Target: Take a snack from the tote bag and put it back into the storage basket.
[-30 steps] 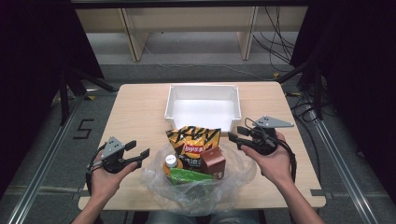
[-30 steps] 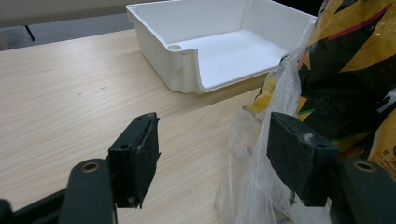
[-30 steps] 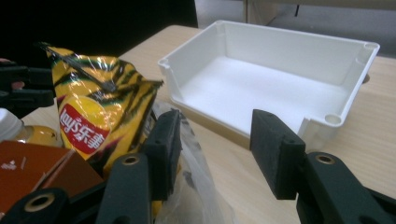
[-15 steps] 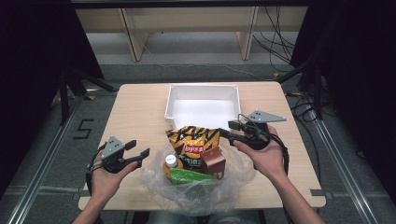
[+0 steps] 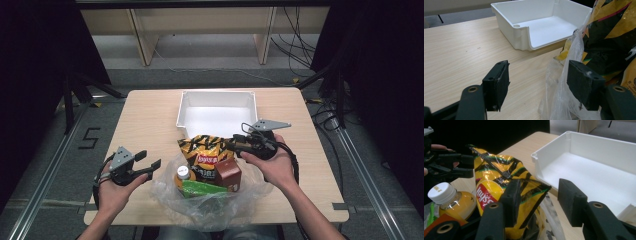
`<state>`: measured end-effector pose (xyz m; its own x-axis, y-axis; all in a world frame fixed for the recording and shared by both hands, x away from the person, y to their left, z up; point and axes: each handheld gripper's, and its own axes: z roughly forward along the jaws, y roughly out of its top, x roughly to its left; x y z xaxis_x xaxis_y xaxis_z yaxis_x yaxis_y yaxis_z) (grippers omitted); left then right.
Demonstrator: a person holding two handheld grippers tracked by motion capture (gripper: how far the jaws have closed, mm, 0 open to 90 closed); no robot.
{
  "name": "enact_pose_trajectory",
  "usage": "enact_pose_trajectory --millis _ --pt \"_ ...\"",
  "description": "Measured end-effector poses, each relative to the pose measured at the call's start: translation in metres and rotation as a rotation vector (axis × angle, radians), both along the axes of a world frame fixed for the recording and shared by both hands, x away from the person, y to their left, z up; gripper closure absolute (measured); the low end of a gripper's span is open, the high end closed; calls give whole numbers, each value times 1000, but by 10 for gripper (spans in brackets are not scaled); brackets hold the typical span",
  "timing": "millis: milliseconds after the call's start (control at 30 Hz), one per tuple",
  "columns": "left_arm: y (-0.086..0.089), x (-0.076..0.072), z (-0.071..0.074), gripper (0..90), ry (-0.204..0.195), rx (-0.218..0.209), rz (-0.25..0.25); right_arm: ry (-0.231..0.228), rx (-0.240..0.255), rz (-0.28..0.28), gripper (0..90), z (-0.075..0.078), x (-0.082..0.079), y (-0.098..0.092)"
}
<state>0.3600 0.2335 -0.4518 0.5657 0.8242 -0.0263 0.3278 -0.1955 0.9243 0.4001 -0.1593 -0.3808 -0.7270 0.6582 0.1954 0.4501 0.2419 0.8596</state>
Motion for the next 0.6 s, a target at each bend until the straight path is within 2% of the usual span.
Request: enact_pose_trajectory --millis 67,100,167,200,300,333,367,433,500,533,567,600 --pt "0 0 0 337 2 -4 0 5 3 1 618 0 0 1" --pt "0 0 0 337 1 -3 -1 2 -11 4 654 -2 0 2" --pt "0 0 -1 337 0 -4 1 7 0 6 664 -3 0 3" --pt "0 0 0 337 0 -4 0 38 -9 0 677 -2 -2 4" --pt "0 0 0 336 -3 3 -2 26 -9 28 722 -5 0 6" --pt "0 0 0 336 -3 3 -3 59 1 19 740 -5 -2 7" --pt "0 0 0 336 -3 3 -2 48 -15 28 760 -5 -1 6" --pt "0 0 -1 336 2 -2 -2 60 -7 42 808 -4 -1 6" --pt "0 2 -1 336 -14 3 -18 51 -4 50 845 -5 -1 8" --pt "0 1 -1 336 -2 2 -10 69 0 49 880 -4 -3 9" --pt "0 2 -2 336 -8 -2 -15 69 0 49 880 -4 -3 9" --pt "0 2 -1 336 -16 -2 -19 51 0 73 896 -4 -2 9"
